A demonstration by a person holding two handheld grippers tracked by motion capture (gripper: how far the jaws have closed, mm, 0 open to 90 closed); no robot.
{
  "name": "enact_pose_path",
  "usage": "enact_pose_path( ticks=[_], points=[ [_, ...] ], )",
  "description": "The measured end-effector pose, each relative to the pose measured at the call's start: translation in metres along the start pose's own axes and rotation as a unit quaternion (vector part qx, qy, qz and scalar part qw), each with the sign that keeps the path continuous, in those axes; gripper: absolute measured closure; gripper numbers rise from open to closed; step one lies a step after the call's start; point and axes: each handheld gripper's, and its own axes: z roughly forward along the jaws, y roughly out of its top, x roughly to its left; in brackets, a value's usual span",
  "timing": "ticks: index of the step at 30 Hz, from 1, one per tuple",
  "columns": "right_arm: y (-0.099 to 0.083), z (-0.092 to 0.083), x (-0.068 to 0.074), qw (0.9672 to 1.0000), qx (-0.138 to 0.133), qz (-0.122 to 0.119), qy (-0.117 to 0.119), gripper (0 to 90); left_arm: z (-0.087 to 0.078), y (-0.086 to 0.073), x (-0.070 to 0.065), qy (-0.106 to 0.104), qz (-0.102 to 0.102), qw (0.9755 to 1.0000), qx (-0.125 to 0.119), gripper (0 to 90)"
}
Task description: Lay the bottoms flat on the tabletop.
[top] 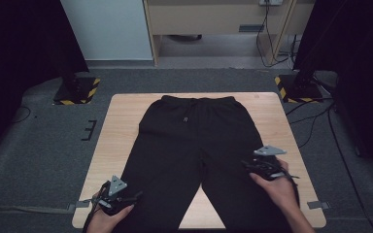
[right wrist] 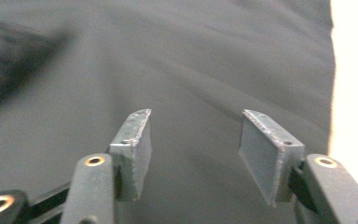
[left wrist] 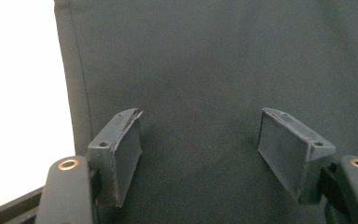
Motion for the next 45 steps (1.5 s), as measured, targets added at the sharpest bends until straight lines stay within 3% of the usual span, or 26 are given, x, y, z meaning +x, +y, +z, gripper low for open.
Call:
enact_pose_path(
  ticks=[3, 7, 9, 13, 16, 25, 26, 32, 33, 35, 37, 39, 42, 45],
  points=[
    [-0.015, 0.000, -0.034, 0.9990, 0.018, 0.036, -0.022, 54.9, 0.001, 0.001, 0.000, 0.001, 0.000, 1.0000, 0.001, 28.4],
    [-0.023, 0.009, -0.053, 0.9970, 0.025, 0.068, -0.025, 57.6, 0.001, 0.001, 0.000, 0.000, 0.000, 1.0000, -0.001, 28.4],
    [-0.025, 0.013, -0.053, 0.9976, 0.027, 0.060, -0.022, 62.2, 0.001, 0.001, 0.000, 0.000, 0.000, 1.0000, -0.001, 28.3],
    [-0.022, 0.013, -0.055, 0.9983, 0.034, 0.046, -0.011, 89.2, 0.001, 0.001, 0.000, 0.000, 0.001, 1.0000, -0.001, 28.2],
    [-0.022, 0.014, -0.059, 0.9984, 0.033, 0.046, 0.004, 90.0, 0.002, 0.002, 0.000, 0.000, 0.000, 1.0000, 0.000, 28.1],
    [-0.018, 0.014, -0.086, 0.9977, 0.027, 0.062, 0.000, 89.9, 0.006, 0.005, -0.003, 0.001, 0.001, 1.0000, -0.001, 26.3],
    [-0.019, 0.014, -0.085, 0.9971, 0.029, 0.070, 0.000, 89.8, 0.006, 0.004, -0.002, 0.001, 0.001, 1.0000, -0.002, 26.3],
    [-0.028, 0.009, -0.077, 0.9976, 0.027, 0.064, 0.005, 89.5, 0.002, 0.001, -0.001, -0.003, 0.005, 1.0000, -0.004, 26.3],
    [-0.030, 0.008, -0.076, 0.9980, 0.025, 0.057, 0.006, 88.9, 0.003, 0.001, -0.001, -0.003, 0.005, 1.0000, -0.005, 26.2],
    [-0.030, 0.007, -0.076, 0.9974, 0.023, 0.068, 0.007, 79.3, 0.003, 0.002, -0.001, -0.006, 0.006, 1.0000, -0.002, 24.7],
    [-0.030, 0.004, -0.078, 0.9972, 0.010, 0.074, -0.002, 64.7, 0.002, 0.004, 0.000, -0.010, 0.004, 0.9999, -0.002, 20.1],
    [-0.028, -0.001, -0.079, 0.9967, -0.002, 0.081, -0.008, 45.8, -0.001, 0.009, 0.003, -0.013, 0.003, 0.9998, -0.016, 16.6],
    [-0.023, -0.009, -0.080, 0.9976, -0.019, 0.064, -0.016, 30.0, -0.004, 0.023, 0.012, -0.020, 0.017, 0.9995, -0.018, 10.9],
    [-0.018, -0.018, -0.087, 0.9968, -0.039, 0.068, -0.015, 17.7, -0.008, 0.040, 0.023, -0.023, 0.038, 0.9989, -0.011, 6.9]
  ],
)
